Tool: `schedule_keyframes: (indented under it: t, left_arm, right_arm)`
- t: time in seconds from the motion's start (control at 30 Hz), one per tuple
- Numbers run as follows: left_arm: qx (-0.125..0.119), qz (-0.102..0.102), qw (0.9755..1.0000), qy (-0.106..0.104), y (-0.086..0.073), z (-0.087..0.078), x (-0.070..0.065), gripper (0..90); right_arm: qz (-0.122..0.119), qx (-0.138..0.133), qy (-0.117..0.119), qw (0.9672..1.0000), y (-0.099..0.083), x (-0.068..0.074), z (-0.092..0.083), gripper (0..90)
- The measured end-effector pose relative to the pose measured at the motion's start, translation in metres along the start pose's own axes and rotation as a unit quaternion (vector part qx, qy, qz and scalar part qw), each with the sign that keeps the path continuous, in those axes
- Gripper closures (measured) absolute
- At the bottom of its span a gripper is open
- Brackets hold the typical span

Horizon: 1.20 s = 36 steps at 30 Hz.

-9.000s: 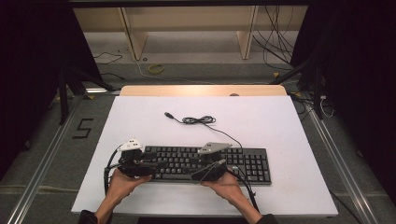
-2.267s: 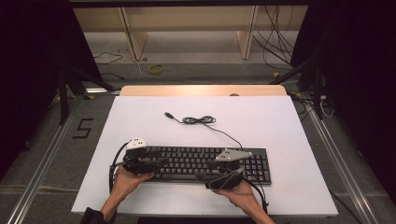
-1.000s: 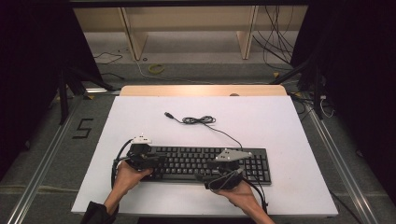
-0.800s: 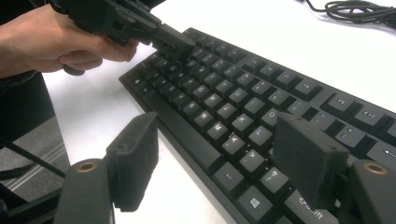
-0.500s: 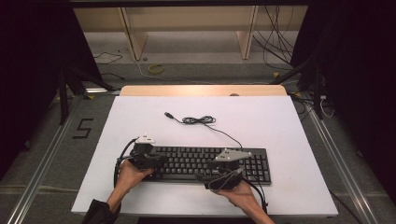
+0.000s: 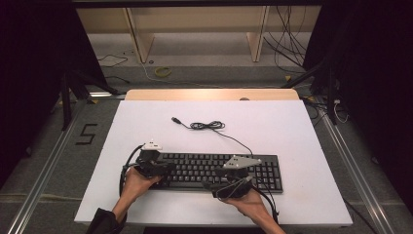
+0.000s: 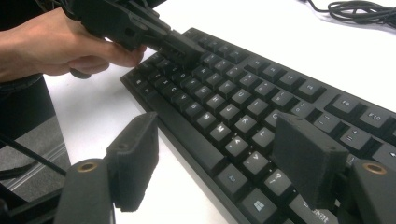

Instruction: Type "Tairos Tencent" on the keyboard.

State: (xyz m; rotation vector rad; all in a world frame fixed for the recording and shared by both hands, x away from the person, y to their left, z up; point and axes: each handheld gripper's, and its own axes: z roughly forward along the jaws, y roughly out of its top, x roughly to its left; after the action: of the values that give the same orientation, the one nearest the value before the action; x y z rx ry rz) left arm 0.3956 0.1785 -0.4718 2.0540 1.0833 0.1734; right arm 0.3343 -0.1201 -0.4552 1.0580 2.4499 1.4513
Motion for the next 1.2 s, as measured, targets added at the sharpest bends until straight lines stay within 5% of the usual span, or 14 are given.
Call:
schedule_keyframes:
  t: [0.2,0.4,0.7,1.2]
  left_arm:
    - [-0.034,-0.013,0.9992,-0.018,0.001,-0.010,-0.001,68.6]
    - [-0.066,-0.024,0.9970,-0.033,-0.001,-0.019,-0.002,54.2]
    - [-0.124,-0.033,0.9901,-0.056,-0.007,-0.035,-0.002,42.6]
    - [-0.139,-0.019,0.9885,-0.057,-0.024,-0.042,-0.014,35.4]
  right_arm:
    - [-0.004,0.001,0.000,1.0000,0.002,0.002,0.005,34.1]
    - [-0.010,0.006,0.002,0.9999,0.005,0.004,0.012,45.0]
    - [-0.020,0.029,-0.009,0.9993,0.008,0.003,0.029,66.8]
    - [-0.032,0.045,-0.010,0.9984,0.012,0.006,0.049,88.8]
